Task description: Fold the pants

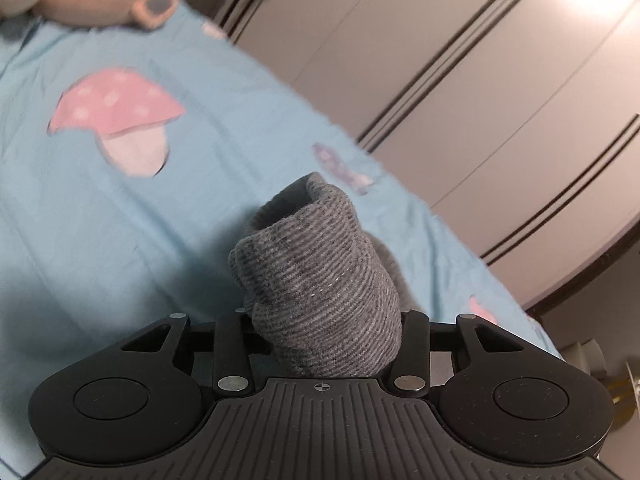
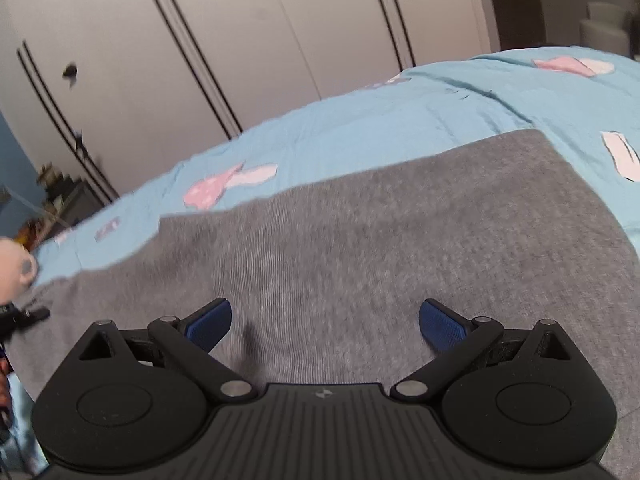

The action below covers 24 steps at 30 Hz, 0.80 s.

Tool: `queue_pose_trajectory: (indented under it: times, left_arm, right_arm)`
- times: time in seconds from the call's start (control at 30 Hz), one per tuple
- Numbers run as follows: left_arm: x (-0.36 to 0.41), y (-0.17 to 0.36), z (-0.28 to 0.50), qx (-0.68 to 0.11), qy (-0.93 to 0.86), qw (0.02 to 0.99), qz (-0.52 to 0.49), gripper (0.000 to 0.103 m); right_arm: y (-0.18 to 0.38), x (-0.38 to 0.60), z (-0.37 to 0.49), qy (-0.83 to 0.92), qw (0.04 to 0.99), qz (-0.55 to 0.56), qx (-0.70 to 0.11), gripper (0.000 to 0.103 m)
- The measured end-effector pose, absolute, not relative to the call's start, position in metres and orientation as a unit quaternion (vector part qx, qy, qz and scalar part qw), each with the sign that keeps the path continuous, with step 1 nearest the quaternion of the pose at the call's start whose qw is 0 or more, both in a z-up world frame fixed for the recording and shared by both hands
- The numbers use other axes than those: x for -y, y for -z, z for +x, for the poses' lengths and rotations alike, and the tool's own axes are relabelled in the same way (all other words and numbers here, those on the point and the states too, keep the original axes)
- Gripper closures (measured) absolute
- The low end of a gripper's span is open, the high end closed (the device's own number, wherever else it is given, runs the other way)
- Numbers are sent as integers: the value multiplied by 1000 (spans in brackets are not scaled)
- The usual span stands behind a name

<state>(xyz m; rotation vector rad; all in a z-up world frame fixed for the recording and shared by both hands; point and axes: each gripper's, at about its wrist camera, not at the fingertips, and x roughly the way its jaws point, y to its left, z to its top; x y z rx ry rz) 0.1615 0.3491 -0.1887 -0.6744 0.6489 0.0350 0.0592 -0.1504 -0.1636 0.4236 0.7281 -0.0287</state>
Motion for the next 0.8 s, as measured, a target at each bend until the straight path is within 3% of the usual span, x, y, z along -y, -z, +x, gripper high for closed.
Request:
queue_pose_trajectory:
  times: [0.27,0.43,0.53,0.57,0.67,0.8]
  left_arm:
    - [-286,108,159,-242,27,935,-257,58]
    - [-170,47,143,-186,136,954,-190,58]
    - [-77,38,129,-177,201,953,-140,57]
    - [-48,42,126,-187,217,950,-122,55]
    - [33,76,117,-251,281,925,-48,22]
    - [74,125,103,-343,315,884,49,22]
  right_arm:
    - [136,199,32,90,908,268,-310,2]
    - [110,230,3,118,916,293,-246,2]
    - [104,251,-15,136,916,310,-217,2]
    - [105,257,-19,141,914,314,-212,2]
    - [116,277,-33,153,902,345,-209,2]
    - [140,300,-43,136,867,426,-220,2]
